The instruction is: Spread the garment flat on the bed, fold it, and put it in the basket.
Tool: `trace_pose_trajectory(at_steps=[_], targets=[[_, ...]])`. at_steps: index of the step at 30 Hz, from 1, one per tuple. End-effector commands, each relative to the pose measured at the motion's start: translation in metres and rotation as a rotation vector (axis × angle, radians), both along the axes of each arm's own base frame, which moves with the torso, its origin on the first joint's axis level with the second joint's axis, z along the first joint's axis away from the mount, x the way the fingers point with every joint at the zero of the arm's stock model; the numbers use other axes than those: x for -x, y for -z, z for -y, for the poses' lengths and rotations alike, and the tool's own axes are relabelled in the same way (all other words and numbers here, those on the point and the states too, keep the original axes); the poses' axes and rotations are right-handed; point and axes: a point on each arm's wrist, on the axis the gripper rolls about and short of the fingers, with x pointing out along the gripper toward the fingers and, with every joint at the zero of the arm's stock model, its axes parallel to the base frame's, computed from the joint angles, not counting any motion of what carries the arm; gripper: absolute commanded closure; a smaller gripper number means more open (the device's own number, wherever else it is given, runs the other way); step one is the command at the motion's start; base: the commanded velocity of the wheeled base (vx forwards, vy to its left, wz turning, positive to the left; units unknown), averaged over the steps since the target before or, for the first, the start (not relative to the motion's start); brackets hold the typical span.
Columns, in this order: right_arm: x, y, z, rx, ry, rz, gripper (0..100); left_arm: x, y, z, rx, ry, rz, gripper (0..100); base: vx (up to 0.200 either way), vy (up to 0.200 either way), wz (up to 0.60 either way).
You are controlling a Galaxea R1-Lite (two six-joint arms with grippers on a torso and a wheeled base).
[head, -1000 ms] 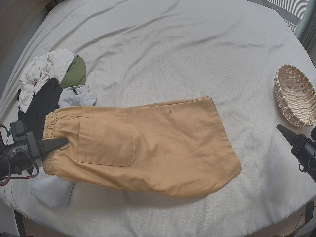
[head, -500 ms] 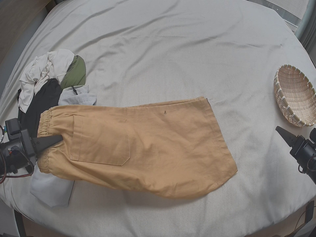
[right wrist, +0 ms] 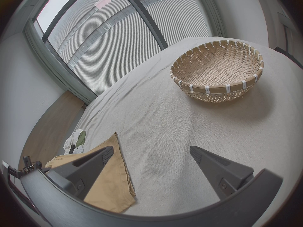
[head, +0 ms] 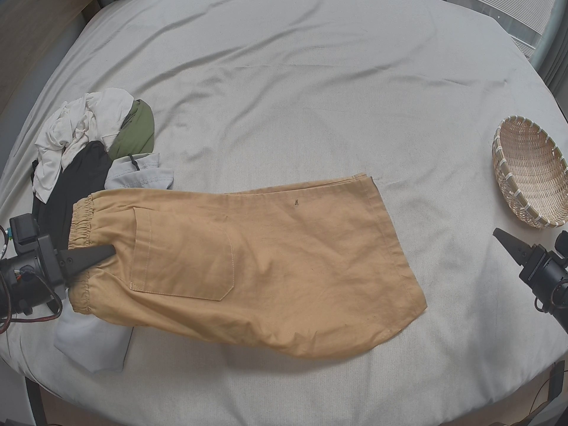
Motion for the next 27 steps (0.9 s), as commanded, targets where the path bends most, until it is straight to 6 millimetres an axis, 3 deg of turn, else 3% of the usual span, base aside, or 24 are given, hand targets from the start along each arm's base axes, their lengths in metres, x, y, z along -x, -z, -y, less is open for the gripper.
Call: trace_pose_trajectory(at_steps=[1, 9, 18, 27], targets=[[0.002, 0.001, 0.0, -0.001, -0.003, -0.003, 0, 0.001, 0.002, 0.0, -0.001, 0.0, -0.002, 100, 0.0, 0.0, 0.0], [0.003, 0.003, 0.0, -0.001, -0.004, -0.011, 0, 0.005, 0.001, 0.002, -0.026, 0.016, 0.023, 100, 0.0, 0.0, 0.0], [0.001, 0.004, -0.001, -0.006, -0.01, -0.018, 0, 0.002, 0.003, 0.03, -0.107, 0.059, 0.014, 100, 0.0, 0.0, 0.0], [-0.009, 0.003, -0.005, -0.006, -0.031, -0.021, 0, -0.008, -0.022, 0.063, -0.107, 0.174, 0.092, 100, 0.0, 0.0, 0.0]])
